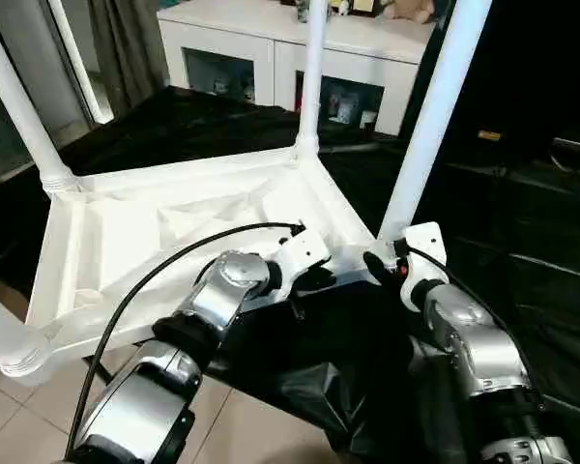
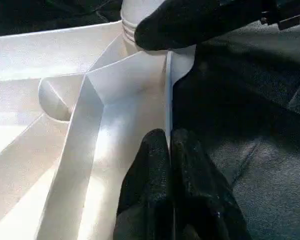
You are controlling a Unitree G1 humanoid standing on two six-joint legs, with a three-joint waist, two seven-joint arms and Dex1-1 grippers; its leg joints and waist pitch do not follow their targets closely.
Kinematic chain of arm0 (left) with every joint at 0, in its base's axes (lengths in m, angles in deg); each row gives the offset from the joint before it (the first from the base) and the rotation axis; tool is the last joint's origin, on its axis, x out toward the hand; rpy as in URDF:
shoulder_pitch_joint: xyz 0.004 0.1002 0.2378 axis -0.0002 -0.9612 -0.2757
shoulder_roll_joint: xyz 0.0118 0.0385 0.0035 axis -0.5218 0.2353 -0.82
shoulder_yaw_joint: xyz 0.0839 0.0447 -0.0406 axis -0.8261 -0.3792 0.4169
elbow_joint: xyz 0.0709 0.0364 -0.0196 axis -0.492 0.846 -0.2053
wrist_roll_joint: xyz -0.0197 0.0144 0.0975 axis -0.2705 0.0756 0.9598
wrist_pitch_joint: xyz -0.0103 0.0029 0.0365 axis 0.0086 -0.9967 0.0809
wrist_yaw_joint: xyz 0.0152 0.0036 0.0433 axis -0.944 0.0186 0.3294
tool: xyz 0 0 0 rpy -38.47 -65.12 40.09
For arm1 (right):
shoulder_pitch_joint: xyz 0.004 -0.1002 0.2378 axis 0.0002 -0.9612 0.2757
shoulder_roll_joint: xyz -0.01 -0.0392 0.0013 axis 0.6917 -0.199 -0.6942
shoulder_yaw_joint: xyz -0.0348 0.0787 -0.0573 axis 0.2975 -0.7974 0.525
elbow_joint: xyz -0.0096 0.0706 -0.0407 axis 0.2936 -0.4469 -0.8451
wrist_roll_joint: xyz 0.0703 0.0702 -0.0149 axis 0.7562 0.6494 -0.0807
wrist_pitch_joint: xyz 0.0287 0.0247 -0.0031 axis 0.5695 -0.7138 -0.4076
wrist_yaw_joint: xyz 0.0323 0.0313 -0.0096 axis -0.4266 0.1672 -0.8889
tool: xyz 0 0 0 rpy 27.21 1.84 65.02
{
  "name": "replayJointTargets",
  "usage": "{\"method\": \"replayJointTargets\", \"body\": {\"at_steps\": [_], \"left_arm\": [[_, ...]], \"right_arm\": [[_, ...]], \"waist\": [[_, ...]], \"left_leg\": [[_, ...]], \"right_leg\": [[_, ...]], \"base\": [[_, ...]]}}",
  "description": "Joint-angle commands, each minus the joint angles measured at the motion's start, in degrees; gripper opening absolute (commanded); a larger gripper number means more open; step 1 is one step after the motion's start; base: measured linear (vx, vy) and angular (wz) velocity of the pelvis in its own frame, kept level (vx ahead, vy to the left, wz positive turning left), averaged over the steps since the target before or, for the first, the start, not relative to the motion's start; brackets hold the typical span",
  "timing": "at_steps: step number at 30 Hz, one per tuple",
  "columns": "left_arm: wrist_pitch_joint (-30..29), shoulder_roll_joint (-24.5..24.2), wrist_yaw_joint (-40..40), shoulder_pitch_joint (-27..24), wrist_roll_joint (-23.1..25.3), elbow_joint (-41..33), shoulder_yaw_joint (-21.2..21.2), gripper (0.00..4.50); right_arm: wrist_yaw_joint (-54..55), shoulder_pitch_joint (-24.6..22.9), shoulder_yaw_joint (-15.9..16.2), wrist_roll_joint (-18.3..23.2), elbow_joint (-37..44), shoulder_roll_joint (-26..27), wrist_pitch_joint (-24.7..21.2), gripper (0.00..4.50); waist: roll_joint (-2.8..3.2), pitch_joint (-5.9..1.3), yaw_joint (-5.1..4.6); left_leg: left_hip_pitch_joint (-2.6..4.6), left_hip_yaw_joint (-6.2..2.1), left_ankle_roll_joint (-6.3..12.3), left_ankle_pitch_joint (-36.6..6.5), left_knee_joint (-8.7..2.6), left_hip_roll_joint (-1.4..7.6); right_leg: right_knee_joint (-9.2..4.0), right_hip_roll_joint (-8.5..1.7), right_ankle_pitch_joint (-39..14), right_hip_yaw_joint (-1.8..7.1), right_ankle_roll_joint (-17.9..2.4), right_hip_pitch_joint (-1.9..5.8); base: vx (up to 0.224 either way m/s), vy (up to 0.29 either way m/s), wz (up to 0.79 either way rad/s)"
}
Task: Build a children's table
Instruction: Rotate leg to tighten
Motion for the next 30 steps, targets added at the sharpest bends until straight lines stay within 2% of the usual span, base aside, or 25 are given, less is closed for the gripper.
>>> {"method": "replayJointTargets", "body": {"at_steps": [1,3,4,5,6,8,9,11,12,13,15,18,19,20,25,26,28,30], "left_arm": [[-0.1,0.2,2.6,0.2,2.0,2.1,-1.3,0.0],[0.2,-0.4,1.9,0.2,2.2,2.0,-1.3,0.0],[1.1,-0.9,1.0,0.0,2.3,1.8,-1.5,0.0],[1.8,-1.9,-0.9,-0.4,2.2,1.1,-1.8,0.0],[4.0,-3.7,-6.0,-1.3,1.3,-0.2,-2.2,0.0],[4.1,-4.2,-7.6,-1.6,0.9,-0.6,-2.2,0.0],[5.4,-5.0,-9.5,-2.0,0.6,-1.0,-2.4,0.0],[6.7,-6.8,-14.4,-3.2,-0.5,-2.5,-2.8,0.0],[7.7,-8.0,-17.0,-3.8,-0.9,-3.3,-3.1,0.0],[8.0,-8.4,-17.8,-4.0,-1.1,-3.5,-3.3,0.0],[8.1,-10.2,-23.6,-5.5,-3.6,-6.1,-3.1,0.0],[7.4,-10.9,-26.2,-6.2,-5.1,-7.7,-2.8,0.0],[6.8,-12.1,-28.7,-6.7,-6.1,-9.2,-2.7,0.0],[6.7,-12.2,-29.0,-6.7,-6.2,-9.4,-2.7,0.0],[7.0,-12.9,-29.7,-6.8,-6.4,-9.6,-2.4,0.0],[7.0,-13.0,-29.9,-6.8,-6.5,-9.7,-2.3,0.0],[6.8,-13.3,-30.2,-7.0,-6.6,-10.2,-2.0,0.0],[6.5,-13.3,-30.4,-7.1,-6.7,-10.7,-2.0,0.0]], "right_arm": [[-5.2,-0.2,2.9,3.1,1.8,1.8,0.7,3.38],[-7.0,-0.2,3.0,3.5,2.7,1.0,0.6,3.45],[-8.7,-0.3,3.1,3.7,3.3,0.0,0.5,3.74],[-12.6,-0.6,4.1,3.8,4.6,-2.7,0.1,3.74],[-20.7,-1.4,6.1,4.3,7.3,-8.4,-0.2,3.83],[-23.3,-1.7,6.7,4.4,8.2,-10.3,-0.2,3.83],[-26.2,-2.2,7.2,4.6,9.1,-12.5,0.0,3.83],[-30.4,-2.8,7.5,4.7,10.0,-16.3,0.3,3.83],[-32.3,-3.0,7.6,4.5,10.1,-17.9,0.8,3.83],[-32.9,-3.0,7.6,4.4,10.1,-18.4,1.0,3.83],[-34.7,-2.7,7.5,4.5,9.5,-19.5,1.6,3.83],[-35.2,-2.5,7.7,4.7,9.4,-19.8,1.6,3.83],[-36.6,-2.5,8.8,4.7,9.7,-20.3,1.7,3.83],[-36.8,-2.5,9.0,4.6,9.7,-20.4,1.7,3.83],[-38.1,-2.9,10.4,4.1,9.8,-20.6,1.9,3.83],[-38.3,-3.0,10.5,4.1,9.8,-20.5,1.9,3.68],[-39.2,-3.3,10.5,4.3,9.8,-20.3,1.8,3.58],[-39.2,-3.4,10.5,4.6,9.8,-20.2,1.8,3.38]], "waist": [[0.0,-2.46,-0.15],[-0.03,-2.42,-0.25],[-0.17,-2.38,-0.29],[-0.06,-2.42,-0.22],[-0.22,-2.38,-0.05],[-0.26,-2.44,-0.15],[-0.1,-2.51,-0.28],[-0.44,-2.61,-0.44],[-0.4,-2.58,-0.48],[-0.27,-2.65,-0.5],[-0.37,-2.66,-0.52],[-0.27,-2.59,-0.46],[-0.2,-2.61,-0.27],[-0.2,-2.58,-0.2],[-0.24,-2.45,-0.14],[-0.27,-2.47,-0.12],[-0.06,-2.62,-0.07],[-0.17,-2.64,-0.09]], "left_leg": [[-0.48,-0.19,0.87,-10.6,-4.49,0.81],[-0.6,-0.17,1.09,-10.7,-4.52,0.83],[-0.66,-0.13,1.25,-10.7,-4.5,0.81],[-0.58,-0.18,1.39,-10.7,-4.48,0.81],[-0.71,-0.17,2.34,-10.3,-4.37,0.87],[-0.92,-0.15,2.96,-9.3,-4.28,0.91],[-1.09,-0.24,3.22,-8.0,-4.24,0.98],[-1.08,-0.13,3.78,-6.5,-3.9,0.87],[-1.02,-0.06,4.01,-6.4,-3.9,0.9],[-0.99,-0.06,4.32,-6.2,-3.87,1.02],[-0.81,0.01,4.37,-6.2,-3.95,1.18],[-0.6,0.16,4.17,-6.2,-4.0,1.32],[-0.46,0.26,4.21,-6.5,-3.95,1.36],[-0.67,0.18,4.12,-6.3,-4.01,1.37],[-0.54,0.23,3.24,-7.7,-4.09,1.27],[-0.57,0.22,3.21,-7.5,-4.08,1.25],[-0.59,0.19,3.36,-6.2,-3.99,1.24],[-0.64,0.2,3.69,-5.4,-3.94,1.27]], "right_leg": [[-5.08,-3.77,-13.9,2.35,-9.3,2.22],[-5.0,-3.68,-13.0,2.31,-9.6,2.29],[-5.05,-3.7,-13.2,2.31,-9.6,2.35],[-5.05,-3.75,-13.3,2.3,-9.7,2.39],[-5.03,-3.68,-12.3,2.33,-9.6,2.73],[-4.74,-3.71,-10.4,2.39,-9.8,2.91],[-4.46,-3.82,-8.2,2.35,-10.6,2.95],[-4.14,-3.69,-5.2,2.39,-12.2,3.14],[-4.16,-3.69,-4.7,2.42,-12.5,3.04],[-4.02,-3.79,-3.8,2.41,-13.2,3.01],[-3.82,-3.77,-3.0,2.34,-14.4,2.86],[-3.72,-3.75,-2.4,2.39,-15.0,2.67],[-3.64,-3.75,-2.1,2.39,-15.3,2.61],[-3.52,-3.78,-1.9,2.37,-15.3,2.79],[-3.89,-3.8,-5.3,2.41,-14.2,2.71],[-3.88,-3.82,-5.2,2.42,-14.1,2.75],[-3.62,-3.79,-3.4,2.41,-14.2,2.81],[-3.46,-3.74,-1.3,2.37,-14.7,2.87]], "base": [[0.0,0.0,0.0],[0.0,0.0,0.0],[0.0,0.0,0.0],[0.0,0.0,0.0],[0.0,0.0,0.0],[0.0,0.0,0.0],[0.0,0.0,0.0],[0.0,0.0,0.0],[0.0,0.0,0.0],[0.0,0.0,0.0],[0.0,0.0,0.0],[0.0,0.0,0.0],[0.0,0.0,0.0],[0.0,0.0,0.0],[0.0,0.0,0.0],[0.0,0.0,0.0],[0.0,0.0,0.0],[0.0,0.0,0.0]]}}
